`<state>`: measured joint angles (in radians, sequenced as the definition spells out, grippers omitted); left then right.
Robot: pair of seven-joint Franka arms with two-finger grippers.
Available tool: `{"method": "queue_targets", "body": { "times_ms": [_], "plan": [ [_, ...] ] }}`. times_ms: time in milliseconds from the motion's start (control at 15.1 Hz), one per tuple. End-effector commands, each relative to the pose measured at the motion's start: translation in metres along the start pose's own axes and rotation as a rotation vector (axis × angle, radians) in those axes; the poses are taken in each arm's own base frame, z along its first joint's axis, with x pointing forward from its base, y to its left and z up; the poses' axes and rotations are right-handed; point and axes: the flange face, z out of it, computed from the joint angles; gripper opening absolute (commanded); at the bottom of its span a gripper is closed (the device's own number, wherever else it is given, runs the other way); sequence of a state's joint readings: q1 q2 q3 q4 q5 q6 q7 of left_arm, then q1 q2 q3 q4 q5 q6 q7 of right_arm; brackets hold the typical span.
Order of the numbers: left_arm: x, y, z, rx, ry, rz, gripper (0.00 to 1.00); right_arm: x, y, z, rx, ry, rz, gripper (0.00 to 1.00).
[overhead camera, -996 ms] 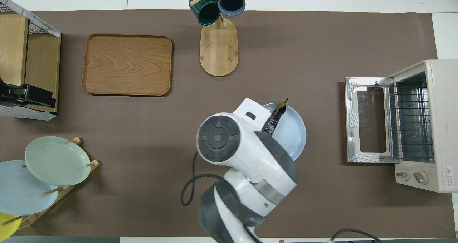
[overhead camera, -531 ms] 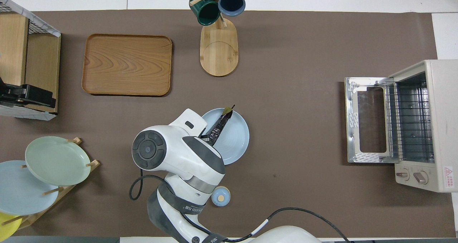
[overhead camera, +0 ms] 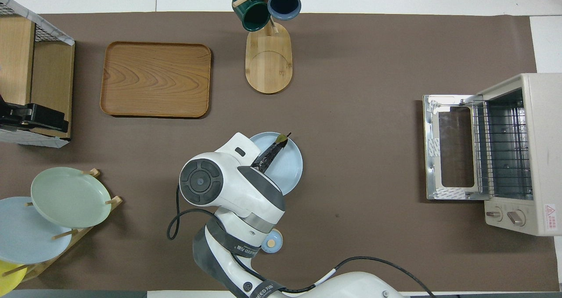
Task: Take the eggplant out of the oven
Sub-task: 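Lower the eggplant onto the light blue plate and open the right gripper, then withdraw the right gripper while the left gripper reaches the eggplant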
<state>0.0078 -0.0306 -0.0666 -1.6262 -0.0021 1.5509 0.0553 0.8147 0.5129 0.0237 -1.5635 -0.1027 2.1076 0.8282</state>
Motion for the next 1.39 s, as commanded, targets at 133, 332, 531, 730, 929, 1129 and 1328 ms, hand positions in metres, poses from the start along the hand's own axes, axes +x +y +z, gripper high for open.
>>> {"method": "queue_targets", "body": {
  "times_ms": [133, 332, 531, 730, 929, 1129, 1328],
  "plan": [
    [-0.006, -0.002, -0.005, 0.023, 0.0, -0.008, 1.0, 0.045, 0.048, -0.057, -0.045, -0.046, 0.015, 0.3],
    [-0.006, -0.003, -0.006, 0.022, 0.004, -0.011, 1.0, 0.072, 0.144, -0.078, -0.092, -0.116, 0.002, 0.0],
    [-0.006, -0.001, -0.005, 0.022, 0.002, -0.007, 1.0, 0.077, 0.253, -0.05, -0.142, -0.213, 0.053, 0.0],
    [-0.006, 0.004, -0.006, 0.021, 0.005, 0.002, 1.0, 0.056, 0.308, -0.007, -0.266, -0.178, 0.015, 0.0],
    [-0.005, 0.03, -0.002, 0.022, 0.006, 0.051, 1.0, 0.04, 0.361, 0.037, -0.292, -0.15, 0.007, 0.0],
    [-0.009, 0.068, 0.004, 0.011, 0.012, 0.124, 1.0, 0.039, 0.383, 0.053, -0.333, -0.153, -0.053, 0.0],
    [-0.018, 0.123, 0.03, -0.008, 0.017, 0.219, 1.0, 0.031, 0.393, 0.067, -0.358, -0.164, -0.071, 0.0]
  ]
}}
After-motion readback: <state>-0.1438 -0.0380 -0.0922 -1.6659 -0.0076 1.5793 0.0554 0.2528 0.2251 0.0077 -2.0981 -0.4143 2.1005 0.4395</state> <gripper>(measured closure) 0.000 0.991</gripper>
